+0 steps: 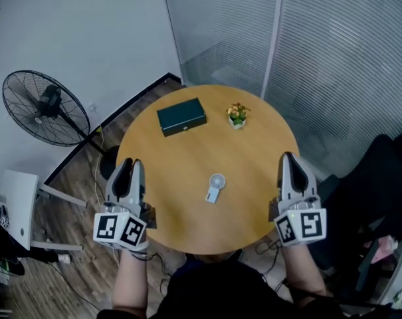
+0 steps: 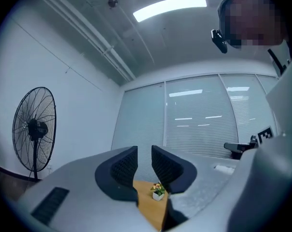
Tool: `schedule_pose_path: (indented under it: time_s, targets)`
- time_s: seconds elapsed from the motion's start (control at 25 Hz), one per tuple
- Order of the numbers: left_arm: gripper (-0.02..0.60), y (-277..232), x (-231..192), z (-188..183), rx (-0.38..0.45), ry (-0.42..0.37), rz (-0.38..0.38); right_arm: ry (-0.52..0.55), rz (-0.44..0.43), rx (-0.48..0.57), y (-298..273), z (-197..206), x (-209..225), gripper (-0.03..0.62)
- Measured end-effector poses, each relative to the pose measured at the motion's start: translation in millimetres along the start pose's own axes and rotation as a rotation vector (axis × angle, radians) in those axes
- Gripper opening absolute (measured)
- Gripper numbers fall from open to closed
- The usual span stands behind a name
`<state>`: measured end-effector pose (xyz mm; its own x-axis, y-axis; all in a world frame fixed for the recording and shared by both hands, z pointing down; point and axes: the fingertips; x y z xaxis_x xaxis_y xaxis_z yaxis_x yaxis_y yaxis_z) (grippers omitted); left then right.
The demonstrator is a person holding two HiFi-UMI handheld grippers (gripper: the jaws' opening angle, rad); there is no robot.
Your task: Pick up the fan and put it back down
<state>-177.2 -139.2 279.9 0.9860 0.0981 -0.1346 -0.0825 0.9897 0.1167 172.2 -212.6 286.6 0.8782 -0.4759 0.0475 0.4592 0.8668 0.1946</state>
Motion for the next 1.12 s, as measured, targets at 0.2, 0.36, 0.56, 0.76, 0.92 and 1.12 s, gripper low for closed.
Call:
schedule_pose_path:
  time_s: [0.2, 0.36, 0.56, 0.76, 0.92, 1.12]
  targets:
    - [0.021, -11, -19, -2, -0.002, -0.091, 0.01, 0.046, 0.017, 0.025, -12, -2, -17, 0.005]
    - [0.009, -12, -30, -5, -0.011, -0.149, 0.042, 0.065, 0.026, 0.027, -17, -7, -38, 0.005]
    - [0.008, -16, -44, -11, 0.007, -0.159, 0.073, 0.114, 0.033, 0.024, -25, -11, -57, 0.005]
    - [0.008, -21, -52, -3, -0.005, -0.164, 0.098, 0.144, 0.045, 0.0, -30, -7, -66, 0.005]
    - [0.008, -26, -60, 2, -0.016, -0.15, 0.101, 0.159, 0.046, -0.011, -34, -3, -71, 0.005]
    - [0.008, -29, -62, 2, -0.017, -0.138, 0.104, 0.171, 0.053, -0.016, -38, -4, -72, 0.005]
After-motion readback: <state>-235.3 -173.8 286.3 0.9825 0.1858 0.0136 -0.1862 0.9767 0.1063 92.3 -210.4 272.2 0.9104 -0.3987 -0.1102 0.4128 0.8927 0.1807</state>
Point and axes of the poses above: the fingertips, and each gripper's own axes: y backward along the fingers, x to its right, z out of its underside, and after that the axes turned 1 degree about -x, right-handed
